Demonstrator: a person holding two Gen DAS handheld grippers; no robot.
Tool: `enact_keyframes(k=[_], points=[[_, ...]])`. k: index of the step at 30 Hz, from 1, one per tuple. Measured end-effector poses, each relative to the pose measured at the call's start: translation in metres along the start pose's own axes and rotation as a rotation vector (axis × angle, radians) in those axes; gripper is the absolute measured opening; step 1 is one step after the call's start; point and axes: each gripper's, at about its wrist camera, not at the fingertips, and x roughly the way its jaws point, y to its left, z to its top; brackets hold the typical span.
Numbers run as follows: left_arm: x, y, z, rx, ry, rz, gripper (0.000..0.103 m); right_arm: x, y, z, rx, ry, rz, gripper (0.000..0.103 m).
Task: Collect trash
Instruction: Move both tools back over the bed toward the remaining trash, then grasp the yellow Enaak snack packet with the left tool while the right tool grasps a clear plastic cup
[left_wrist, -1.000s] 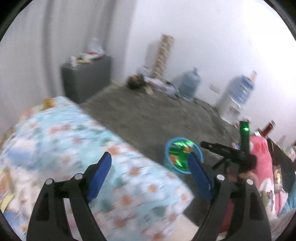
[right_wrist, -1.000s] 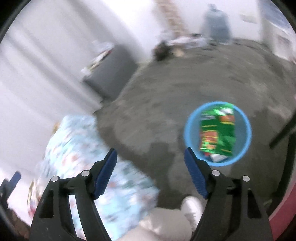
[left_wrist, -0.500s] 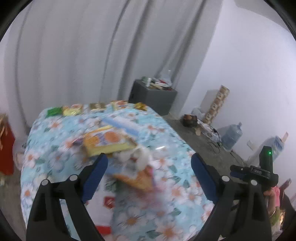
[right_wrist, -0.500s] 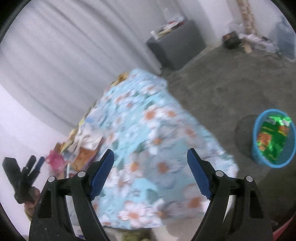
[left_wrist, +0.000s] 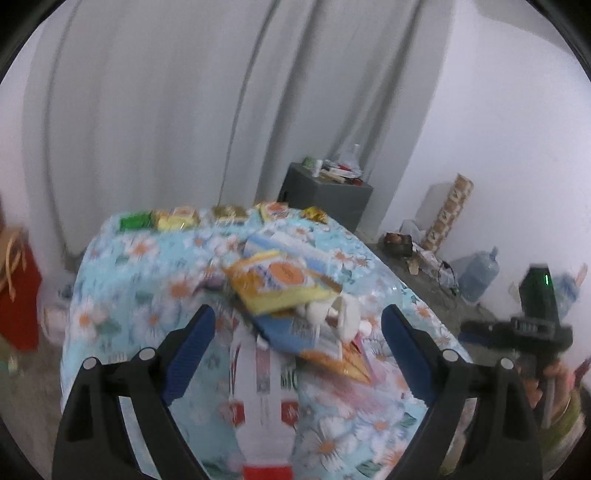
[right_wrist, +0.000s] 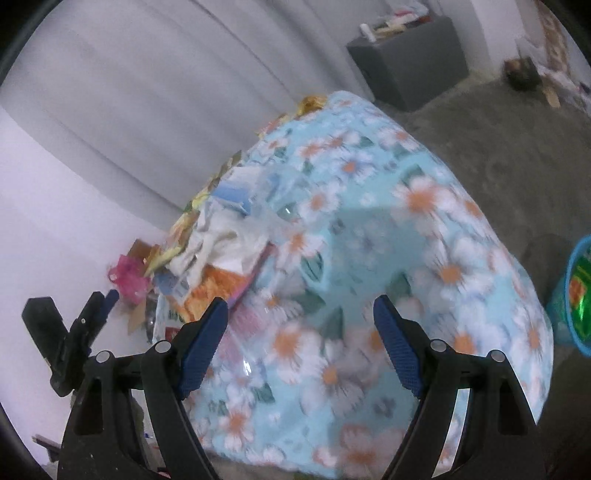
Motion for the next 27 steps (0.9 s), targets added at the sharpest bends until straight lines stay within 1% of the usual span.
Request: enact_keyframes(k=[1, 3, 4, 6, 8, 10, 12, 15, 17, 18, 19, 20, 21, 22, 23, 24, 25, 26, 27], points=[[0.005, -0.004, 0.005, 0.040, 0.003, -0.016, 0.083, 0.007, 0.003, 0.008, -0.010, -0.005, 0.002, 0.077], [0.016, -0.010, 0.010, 0.096, 0.019, -0.043, 0.081, 0.018, 0.011, 0.022, -0.034, -0.013, 0.009, 0.075], [0.023, -0.012, 0.012, 0.120, 0.032, -0.041, 0.078, 0.026, 0.012, 0.029, -0.044, -0.016, -0.002, 0.073], [0.039, -0.016, 0.013, 0.172, 0.072, -0.018, 0.075, 0.042, 0.017, 0.042, -0.063, -0.010, -0.022, 0.072], [0.056, -0.018, 0.010, 0.224, 0.127, 0.002, 0.069, 0.056, 0.019, 0.051, -0.078, -0.002, -0.037, 0.070], [0.070, -0.018, 0.005, 0.260, 0.174, 0.016, 0.068, 0.072, 0.023, 0.059, -0.096, 0.016, -0.050, 0.067], [0.079, -0.015, 0.000, 0.282, 0.201, 0.046, 0.067, 0.083, 0.026, 0.064, -0.113, 0.026, -0.058, 0.066], [0.085, -0.010, -0.004, 0.284, 0.220, 0.060, 0.059, 0.094, 0.031, 0.068, -0.155, 0.024, -0.101, 0.063], [0.087, -0.008, -0.005, 0.287, 0.227, 0.064, 0.051, 0.103, 0.029, 0.071, -0.159, 0.032, -0.112, 0.060], [0.089, -0.007, -0.005, 0.289, 0.232, 0.064, 0.050, 0.106, 0.028, 0.072, -0.160, 0.037, -0.113, 0.057], [0.090, -0.007, -0.005, 0.292, 0.234, 0.064, 0.046, 0.108, 0.027, 0.073, -0.160, 0.042, -0.114, 0.054], [0.091, -0.006, -0.005, 0.297, 0.238, 0.066, 0.042, 0.109, 0.025, 0.074, -0.156, 0.045, -0.106, 0.053], [0.092, -0.006, -0.004, 0.300, 0.239, 0.067, 0.039, 0.109, 0.024, 0.073, -0.152, 0.047, -0.094, 0.050], [0.092, -0.006, -0.004, 0.305, 0.241, 0.067, 0.034, 0.109, 0.024, 0.073, -0.147, 0.049, -0.081, 0.045], [0.092, -0.007, -0.003, 0.308, 0.242, 0.066, 0.032, 0.108, 0.024, 0.073, -0.145, 0.049, -0.073, 0.043], [0.093, -0.007, -0.003, 0.311, 0.241, 0.065, 0.030, 0.106, 0.025, 0.071, -0.146, 0.049, -0.059, 0.038], [0.093, -0.008, -0.002, 0.315, 0.240, 0.065, 0.025, 0.105, 0.025, 0.070, -0.146, 0.051, -0.050, 0.032], [0.093, -0.009, -0.002, 0.319, 0.241, 0.064, 0.021, 0.104, 0.026, 0.070, -0.146, 0.054, -0.039, 0.029], [0.093, -0.009, -0.002, 0.323, 0.241, 0.064, 0.019, 0.103, 0.027, 0.069, -0.145, 0.057, -0.029, 0.024]])
